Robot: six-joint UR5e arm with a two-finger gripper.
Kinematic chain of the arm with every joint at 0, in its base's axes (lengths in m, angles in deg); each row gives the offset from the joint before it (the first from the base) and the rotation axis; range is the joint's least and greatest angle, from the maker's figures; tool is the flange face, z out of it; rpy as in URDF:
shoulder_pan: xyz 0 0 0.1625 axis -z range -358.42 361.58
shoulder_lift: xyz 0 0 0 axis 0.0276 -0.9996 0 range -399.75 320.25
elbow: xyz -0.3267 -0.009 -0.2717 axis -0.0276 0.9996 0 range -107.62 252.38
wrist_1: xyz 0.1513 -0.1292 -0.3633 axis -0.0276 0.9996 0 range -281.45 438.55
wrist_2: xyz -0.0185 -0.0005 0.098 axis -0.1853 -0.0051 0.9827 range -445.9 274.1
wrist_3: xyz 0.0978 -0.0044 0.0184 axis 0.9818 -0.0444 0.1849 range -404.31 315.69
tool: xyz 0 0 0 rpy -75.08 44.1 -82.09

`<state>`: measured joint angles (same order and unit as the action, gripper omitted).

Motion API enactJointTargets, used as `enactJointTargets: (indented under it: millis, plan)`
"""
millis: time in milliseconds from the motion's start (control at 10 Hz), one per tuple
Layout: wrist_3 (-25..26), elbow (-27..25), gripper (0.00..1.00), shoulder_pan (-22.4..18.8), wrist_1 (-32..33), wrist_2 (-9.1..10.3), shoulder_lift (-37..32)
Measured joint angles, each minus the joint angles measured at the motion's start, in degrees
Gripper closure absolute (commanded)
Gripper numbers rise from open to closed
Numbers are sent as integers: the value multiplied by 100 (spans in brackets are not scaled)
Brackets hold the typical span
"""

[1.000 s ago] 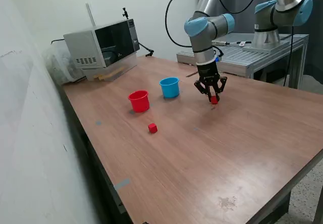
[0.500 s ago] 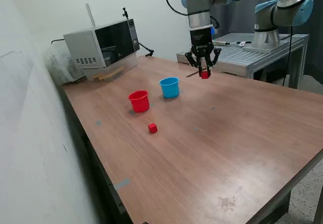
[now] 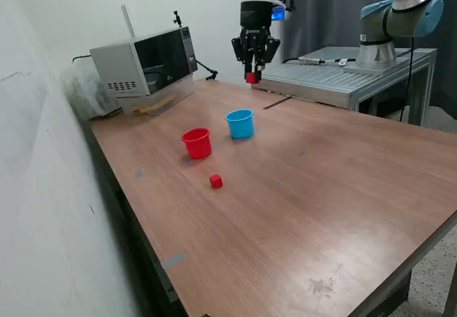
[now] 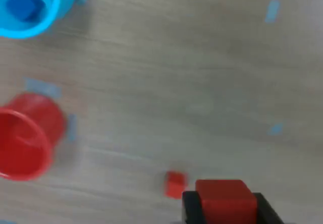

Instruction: Place red objects in the red bin, and blue objects in the blue bin.

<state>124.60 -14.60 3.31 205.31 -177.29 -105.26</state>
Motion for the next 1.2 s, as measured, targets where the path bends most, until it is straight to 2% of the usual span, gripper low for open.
enactJointTargets:
  millis: [200,400,800,1200]
  plan:
    - [985,440,100,238,-8,-305,416]
    - [1436,804,100,536,-10,-417,830]
    - [1644,1347,100,1072,-5,-415,1483]
    - [1653,1422,100,1167,60,-285,1779]
